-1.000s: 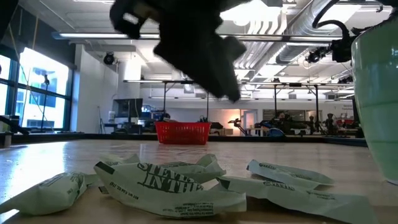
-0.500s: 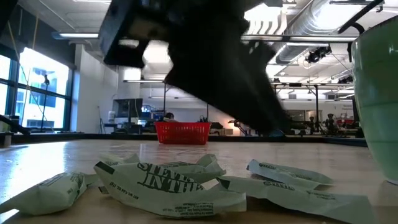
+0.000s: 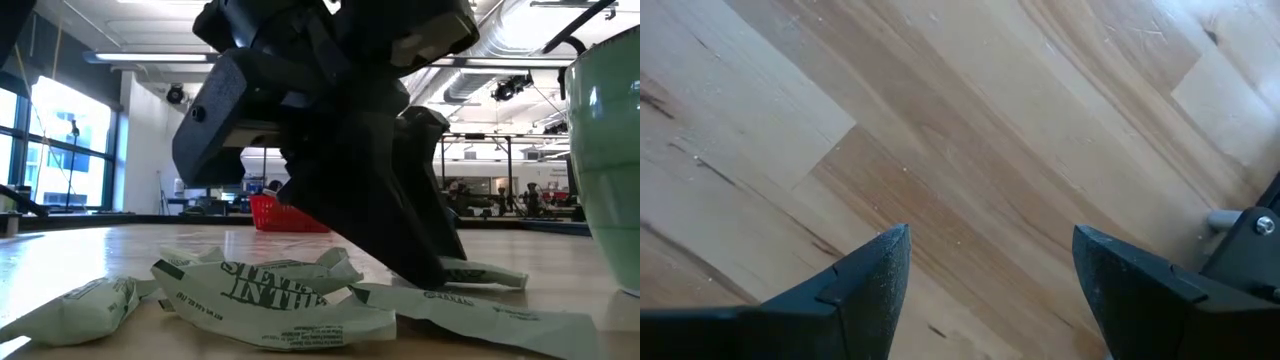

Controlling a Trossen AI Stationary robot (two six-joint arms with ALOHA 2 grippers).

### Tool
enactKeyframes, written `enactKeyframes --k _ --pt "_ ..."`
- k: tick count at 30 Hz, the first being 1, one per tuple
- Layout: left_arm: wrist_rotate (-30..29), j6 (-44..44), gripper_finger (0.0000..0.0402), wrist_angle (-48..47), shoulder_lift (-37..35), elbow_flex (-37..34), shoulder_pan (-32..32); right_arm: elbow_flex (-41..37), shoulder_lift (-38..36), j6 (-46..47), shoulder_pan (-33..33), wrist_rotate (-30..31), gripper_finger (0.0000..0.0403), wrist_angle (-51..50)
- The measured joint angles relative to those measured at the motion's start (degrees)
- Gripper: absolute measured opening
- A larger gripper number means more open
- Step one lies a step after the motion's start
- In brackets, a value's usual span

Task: Pick and place items into bin
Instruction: Put the light green stevia packet into the red bin

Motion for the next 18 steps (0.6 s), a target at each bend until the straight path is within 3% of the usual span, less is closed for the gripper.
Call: enactKeyframes --k 5,9,13,18 --pt "0.0 0.1 0.0106 -1.0 -0.1 0.1 0.9 0.0 0.0 -0.1 0.0 0.2 0.0270 -0.2" --pt "-3.6 0.1 0.0029 -11.5 -0.4 4.1 2.7 0.0 0.0 -0.5 0.0 0.2 0.0270 -0.2" --pt "-9.8 -0.4 0.0038 -28.2 -1.9 11.5 4.1 0.0 0.0 -0.4 0.0 0.4 0.0270 -0.2" --pt "-11.7 1.5 0.0036 -43.3 -8.1 15.2 9.1 0.0 0.0 -0.4 -0.2 1.8 0.0270 -0.4"
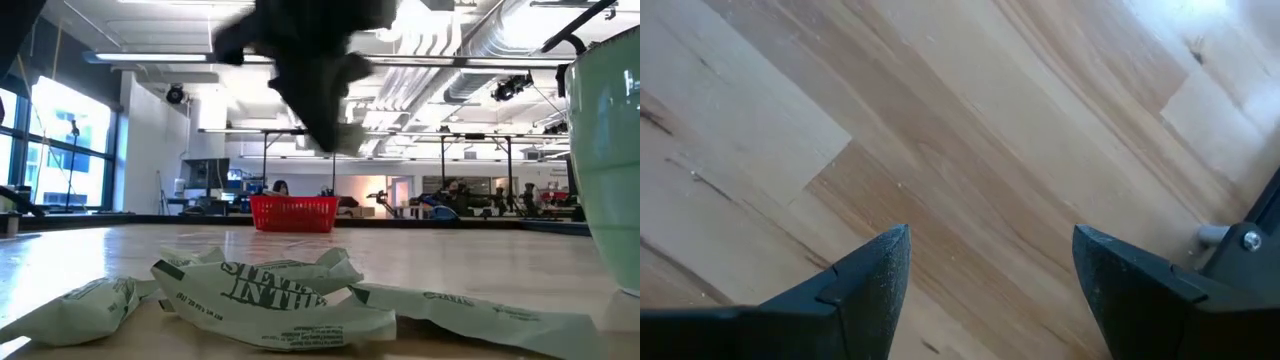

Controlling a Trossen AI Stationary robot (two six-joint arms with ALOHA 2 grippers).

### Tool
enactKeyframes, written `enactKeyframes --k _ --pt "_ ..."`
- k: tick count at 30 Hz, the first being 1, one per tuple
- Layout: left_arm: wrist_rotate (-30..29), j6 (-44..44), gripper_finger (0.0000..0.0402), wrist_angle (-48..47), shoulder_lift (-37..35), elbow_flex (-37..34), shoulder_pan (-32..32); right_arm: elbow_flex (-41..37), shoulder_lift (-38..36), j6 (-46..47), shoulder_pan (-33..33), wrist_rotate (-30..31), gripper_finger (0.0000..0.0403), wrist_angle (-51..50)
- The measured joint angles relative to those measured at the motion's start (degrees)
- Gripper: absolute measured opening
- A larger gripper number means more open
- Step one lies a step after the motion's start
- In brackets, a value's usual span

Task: Pick and place items into bin
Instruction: Put the light green stevia packet into the red bin

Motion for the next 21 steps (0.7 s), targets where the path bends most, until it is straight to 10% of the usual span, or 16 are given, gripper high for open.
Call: enactKeyframes --k 5,15,21 --pt "-9.0 1.8 0.0030 -5.7 -8.3 0.5 10.8 0.0 0.0 0.0 -0.1 0.8 0.0270 0.0" --pt "11.7 2.1 0.0051 -5.0 -10.7 -1.3 37.0 0.0 0.0 -0.1 -0.5 0.5 0.0270 0.5" --pt "12.3 3.1 0.0055 -1.7 -7.5 -8.2 42.6 0.0 0.0 0.0 -0.8 -0.7 0.0270 0.5"
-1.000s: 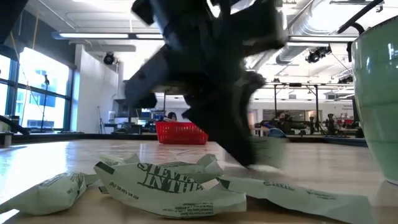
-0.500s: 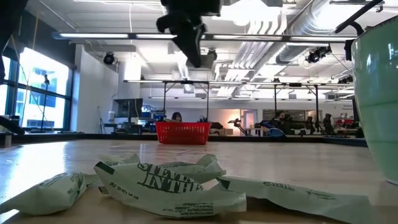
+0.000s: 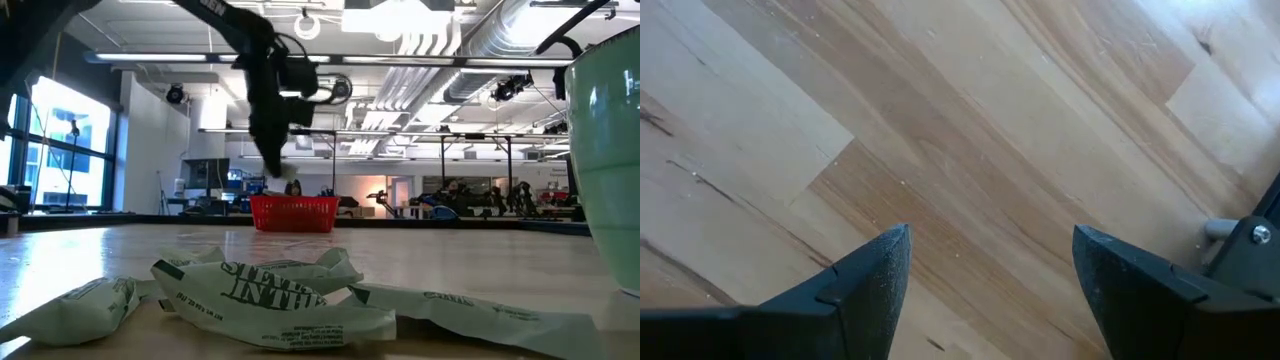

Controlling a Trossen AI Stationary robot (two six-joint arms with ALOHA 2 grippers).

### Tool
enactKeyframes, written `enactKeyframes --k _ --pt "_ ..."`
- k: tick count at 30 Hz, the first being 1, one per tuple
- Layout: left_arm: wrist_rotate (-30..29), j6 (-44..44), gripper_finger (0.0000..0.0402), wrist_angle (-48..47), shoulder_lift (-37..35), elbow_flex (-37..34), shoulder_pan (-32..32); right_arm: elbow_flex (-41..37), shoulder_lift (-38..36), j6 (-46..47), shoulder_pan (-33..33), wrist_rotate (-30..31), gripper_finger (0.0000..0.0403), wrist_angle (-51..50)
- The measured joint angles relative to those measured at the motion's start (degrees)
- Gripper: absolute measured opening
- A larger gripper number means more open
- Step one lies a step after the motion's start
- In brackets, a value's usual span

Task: Pick and place items into bin
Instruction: Put the light green stevia packet into the red bin

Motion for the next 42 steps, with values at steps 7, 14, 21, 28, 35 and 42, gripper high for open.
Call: enactKeyframes --k 7,14,21,28,35,42 --pt "-6.1 0.0 0.0078 2.7 -0.6 -5.4 0.4 0.0 0.0 0.0 -0.4 -0.7 0.0270 0.0" --pt "-17.2 0.1 0.0198 8.7 -0.8 -4.4 -2.5 0.0 0.0 0.0 -1.5 -1.7 0.0270 0.0" --pt "8.5 -15.1 0.0264 -1.9 -5.2 -1.7 -16.0 0.0 0.0 0.0 -0.7 -3.7 0.0270 0.4" --pt "7.5 -12.5 0.0237 10.3 -5.2 -5.7 -43.5 0.0 0.0 -0.6 -0.2 -1.0 0.0270 1.5" --pt "-1.4 -18.7 0.0232 30.3 2.5 -9.0 -55.6 0.0 0.0 -1.5 -0.1 -0.5 0.0270 1.5" --pt "-3.5 -26.2 0.0267 44.3 11.6 -7.8 -57.6 0.0 0.0 -1.5 0.2 -1.5 0.0270 1.4"
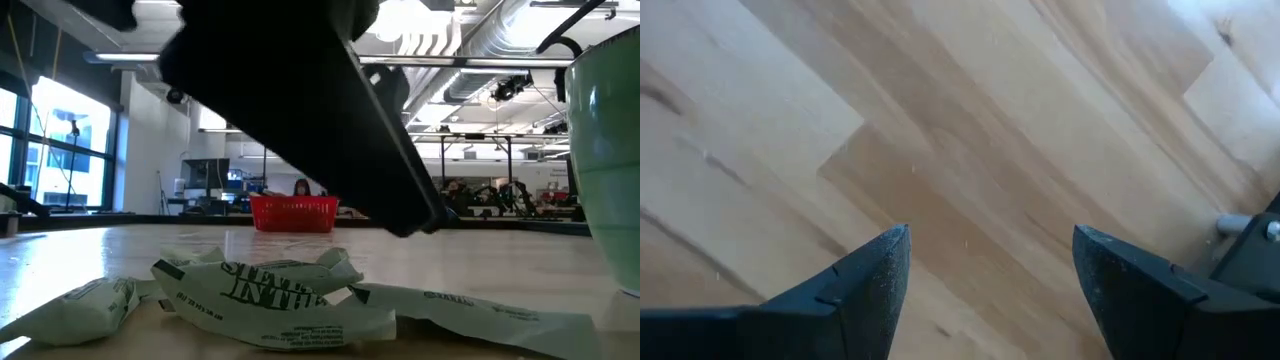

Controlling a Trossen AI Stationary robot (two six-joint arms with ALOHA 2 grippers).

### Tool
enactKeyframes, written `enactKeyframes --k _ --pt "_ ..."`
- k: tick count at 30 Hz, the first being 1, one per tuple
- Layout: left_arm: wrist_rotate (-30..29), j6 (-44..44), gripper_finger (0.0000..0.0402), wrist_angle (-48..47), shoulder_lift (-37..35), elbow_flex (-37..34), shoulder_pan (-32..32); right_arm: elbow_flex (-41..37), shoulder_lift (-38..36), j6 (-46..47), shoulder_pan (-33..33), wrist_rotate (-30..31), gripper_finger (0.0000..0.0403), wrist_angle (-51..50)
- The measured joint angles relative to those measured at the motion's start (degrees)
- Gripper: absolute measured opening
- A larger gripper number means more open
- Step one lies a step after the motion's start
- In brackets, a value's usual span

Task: Pick and place items into bin
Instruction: Put the light green stevia packet into the red bin

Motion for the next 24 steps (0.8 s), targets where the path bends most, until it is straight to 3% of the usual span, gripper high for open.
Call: enactKeyframes --k 6,13,17,24 --pt "-4.4 -2.4 0.0288 0.1 2.9 0.6 -0.2 0.0 0.0 0.9 1.8 -1.7 0.0270 0.1" --pt "-3.0 -2.4 0.0257 -0.7 3.0 0.6 -0.7 0.0 0.0 1.4 3.1 -1.9 0.0270 0.0" --pt "-5.6 -1.9 0.0209 -1.5 3.0 0.7 -1.1 0.0 0.0 1.4 3.1 -1.2 0.0270 -0.2" --pt "-9.8 2.1 0.0060 -7.4 2.7 0.9 0.8 0.0 0.0 1.3 3.1 0.0 0.0270 -0.8"
